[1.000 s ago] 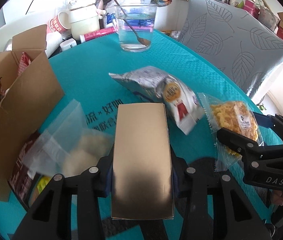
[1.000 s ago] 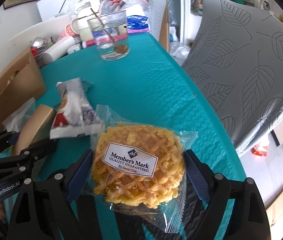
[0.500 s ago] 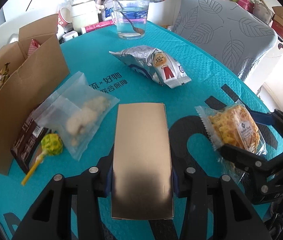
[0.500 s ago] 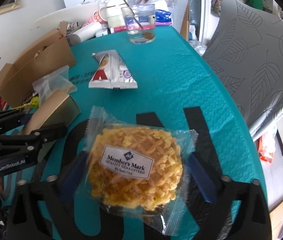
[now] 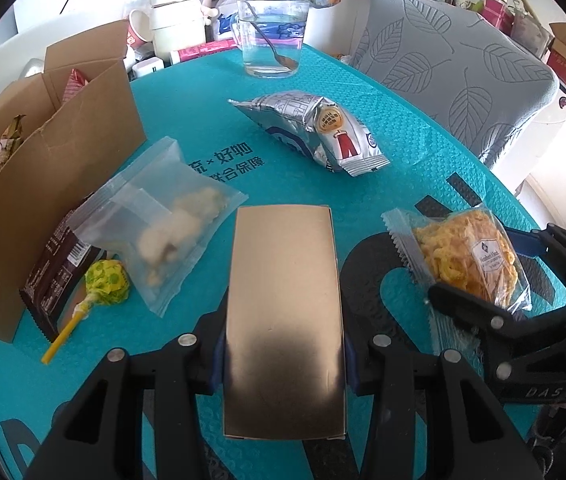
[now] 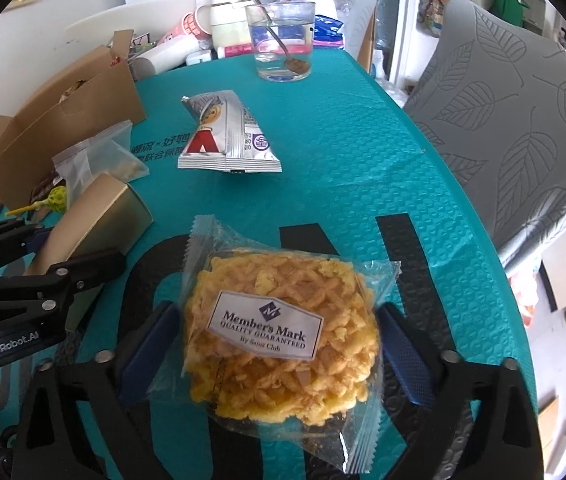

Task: Organize snacks
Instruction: 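Lift the gold box and waffle pack and carry both over the cardboard box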

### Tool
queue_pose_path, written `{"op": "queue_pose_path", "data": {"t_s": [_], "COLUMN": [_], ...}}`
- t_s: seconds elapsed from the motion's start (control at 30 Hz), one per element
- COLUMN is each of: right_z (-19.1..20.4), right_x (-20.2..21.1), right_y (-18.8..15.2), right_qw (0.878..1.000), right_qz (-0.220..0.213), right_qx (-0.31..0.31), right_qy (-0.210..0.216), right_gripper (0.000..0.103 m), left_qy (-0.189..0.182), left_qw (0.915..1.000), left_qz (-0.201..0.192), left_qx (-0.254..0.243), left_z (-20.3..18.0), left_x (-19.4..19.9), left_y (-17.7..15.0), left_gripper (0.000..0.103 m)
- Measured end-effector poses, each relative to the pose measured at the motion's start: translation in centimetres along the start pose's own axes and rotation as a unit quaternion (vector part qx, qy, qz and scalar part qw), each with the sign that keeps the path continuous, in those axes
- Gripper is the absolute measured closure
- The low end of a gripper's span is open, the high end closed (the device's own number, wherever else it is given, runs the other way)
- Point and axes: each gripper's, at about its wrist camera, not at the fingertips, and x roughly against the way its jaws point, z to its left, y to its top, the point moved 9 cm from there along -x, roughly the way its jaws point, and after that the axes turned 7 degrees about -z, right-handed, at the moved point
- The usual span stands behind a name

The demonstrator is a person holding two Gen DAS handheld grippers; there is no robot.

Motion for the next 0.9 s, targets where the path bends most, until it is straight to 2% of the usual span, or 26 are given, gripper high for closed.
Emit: {"op": "queue_pose_path", "data": {"t_s": [0.07, 0.17, 0.57, 0.9], "right_z": [-0.2, -0.2, 2.7, 8.2], "right_x": [0.5, 0.9, 2.6, 3.6], "right_y": [0.1, 0.3, 0.6, 1.4], "right_qw": [1.000, 1.000, 0.997, 0.989], "right_qz": [-0.005, -0.013, -0.025, -0.035], "right_qx": [-0.003, -0.009, -0.007, 0.048], "right_qy": [-0.001, 0.002, 0.068, 0.136], "right_gripper": [0.019, 0.024, 0.025, 0.025], "left_qy": [0.000, -0.001, 0.008, 0.050], "left_qw": [1.0000, 1.0000, 0.9989, 0.9920], "left_qz": [0.001, 0.002, -0.016, -0.049], "left_qx": [0.003, 0.009, 0.043, 0.105], "left_z": [0.1, 0.3, 2.0, 5.1], "left_x": [0.1, 0.4, 3.3, 7.7], "left_y": [-0.1, -0.3, -0.9, -2.5], "left_gripper": [0.060, 0.060, 0.060, 0.060]}}
